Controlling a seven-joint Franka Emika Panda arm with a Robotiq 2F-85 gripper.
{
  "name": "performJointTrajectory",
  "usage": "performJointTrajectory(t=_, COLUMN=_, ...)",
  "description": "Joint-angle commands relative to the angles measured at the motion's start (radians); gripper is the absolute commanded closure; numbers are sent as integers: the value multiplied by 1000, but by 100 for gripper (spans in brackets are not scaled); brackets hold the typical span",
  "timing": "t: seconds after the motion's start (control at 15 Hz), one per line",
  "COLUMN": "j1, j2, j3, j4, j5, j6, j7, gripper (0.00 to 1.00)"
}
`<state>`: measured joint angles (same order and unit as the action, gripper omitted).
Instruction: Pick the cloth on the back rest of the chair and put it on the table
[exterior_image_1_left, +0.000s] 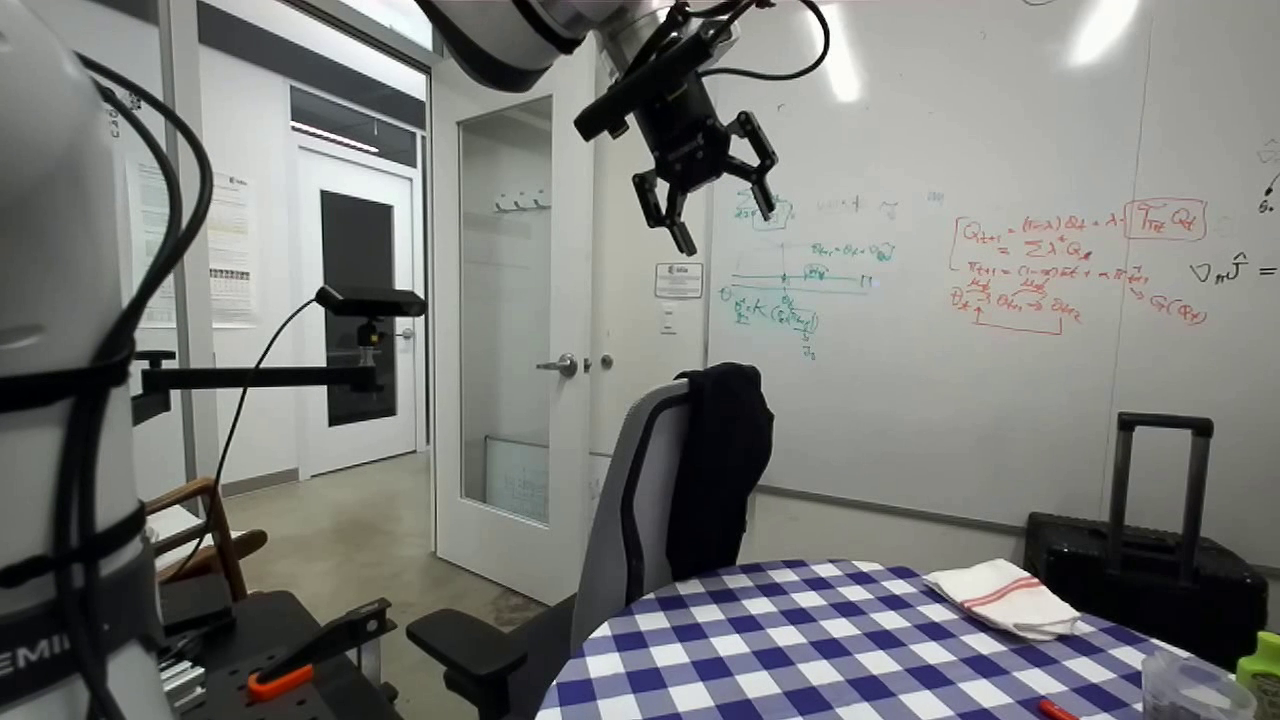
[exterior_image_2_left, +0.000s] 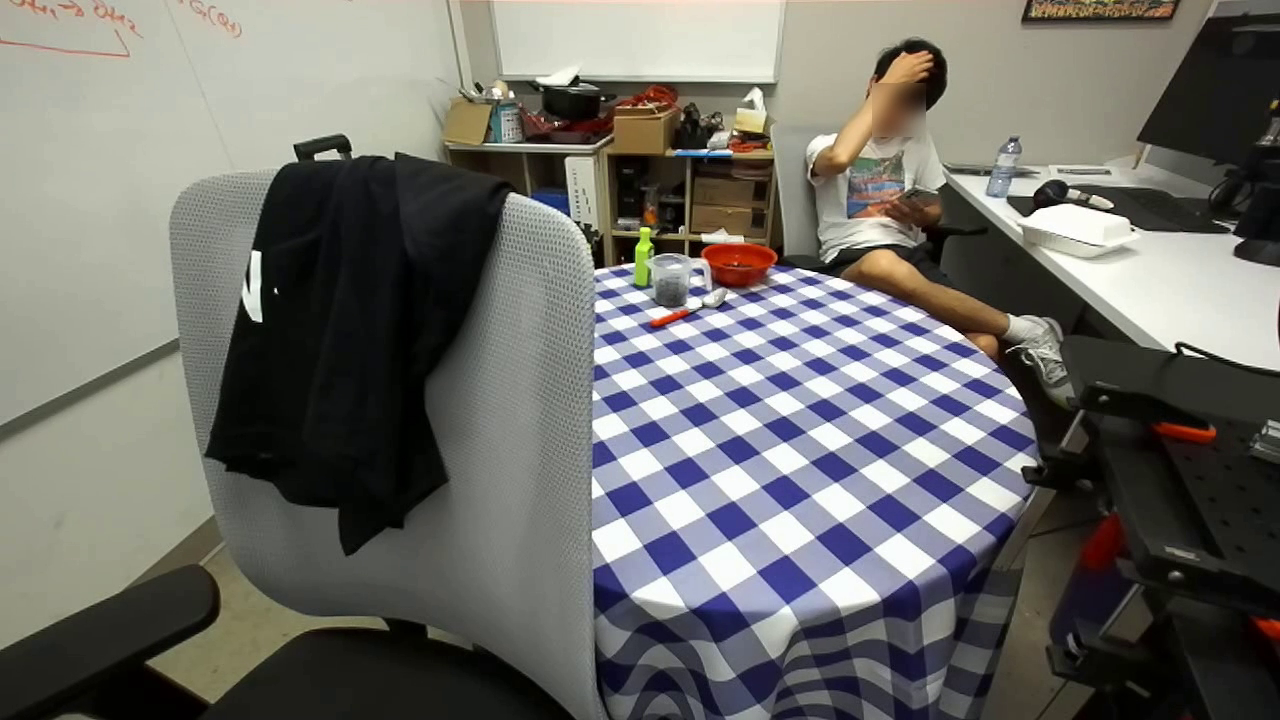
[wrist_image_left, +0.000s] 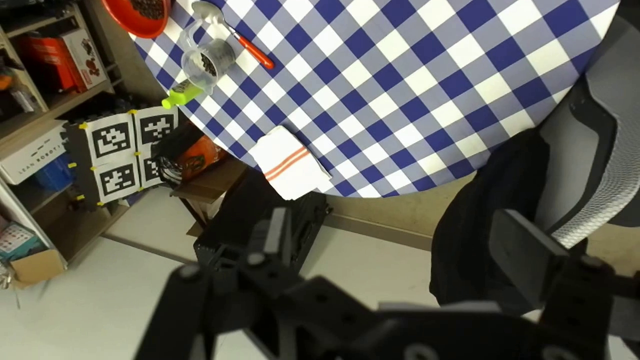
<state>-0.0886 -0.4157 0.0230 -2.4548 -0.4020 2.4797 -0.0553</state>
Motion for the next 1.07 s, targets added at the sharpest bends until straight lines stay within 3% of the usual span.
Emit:
performJointTrajectory(t=0.0, j1=14, j2=103, j3=25, j4=56, j5=-36, j6=98, j7=-15, gripper=0)
performJointTrajectory(t=0.33, j1=88, j2=314, j3=36, j4=182, j5=2, j6=245, j7=-157, gripper=0)
performJointTrajectory(t=0.67, j1=139, j2=513, j3=49, j4=362, j5=15, j6=231, j7=-301, gripper=0)
performJointTrajectory(t=1.0, j1=167, j2=628, j3=64, j4=501, j5=-10, j6=218, j7=-339, gripper=0)
